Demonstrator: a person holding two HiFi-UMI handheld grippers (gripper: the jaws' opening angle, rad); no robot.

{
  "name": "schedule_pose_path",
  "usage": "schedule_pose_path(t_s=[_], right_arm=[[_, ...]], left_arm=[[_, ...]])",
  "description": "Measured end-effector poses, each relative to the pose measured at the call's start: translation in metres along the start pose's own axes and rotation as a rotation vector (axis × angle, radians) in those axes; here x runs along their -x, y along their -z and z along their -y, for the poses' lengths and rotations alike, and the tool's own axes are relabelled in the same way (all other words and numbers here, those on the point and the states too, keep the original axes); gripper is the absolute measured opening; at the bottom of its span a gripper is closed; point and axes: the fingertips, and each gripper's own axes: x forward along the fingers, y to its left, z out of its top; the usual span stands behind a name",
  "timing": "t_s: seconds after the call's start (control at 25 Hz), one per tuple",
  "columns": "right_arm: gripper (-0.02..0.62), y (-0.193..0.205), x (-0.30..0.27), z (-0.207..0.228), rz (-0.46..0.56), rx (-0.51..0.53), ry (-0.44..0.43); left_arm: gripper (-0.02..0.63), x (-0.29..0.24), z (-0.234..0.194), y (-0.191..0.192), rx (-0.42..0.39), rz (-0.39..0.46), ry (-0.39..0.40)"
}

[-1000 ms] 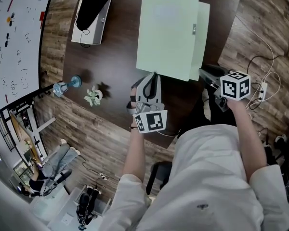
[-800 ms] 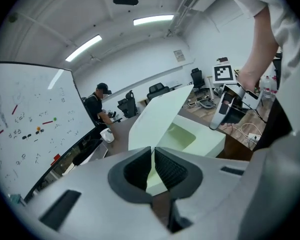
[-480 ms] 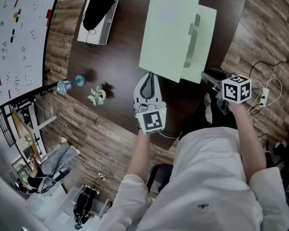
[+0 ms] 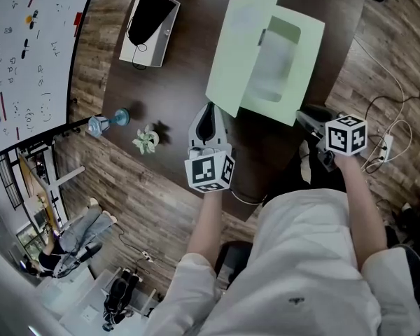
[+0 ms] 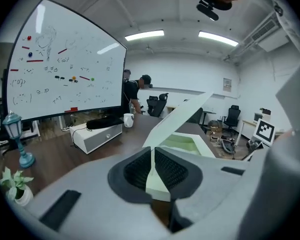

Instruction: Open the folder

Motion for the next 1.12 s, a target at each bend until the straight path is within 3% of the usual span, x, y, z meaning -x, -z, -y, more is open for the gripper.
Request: schedule_pose_path(t_s=[0.48,0.84,1.12], right_arm=[[0.166,-0.001,-0.001,0.001,-0.015,0.001,0.007],[0.166,0.0,0.0,0.003,-0.023,0.004,0.016],[0.166,0.001,0.0,0.004,-0.031,0.009,0.025]], left_arm=[[0.025,-0.01,-0.051,-0.01,0.152,0.016,-0.126],[0.025,-0.028,-0.082,-0.011,0.148,-0.005,-0.208],[0.026,-0.042,-0.113,-0.004,0.23,-0.011,-0.261]])
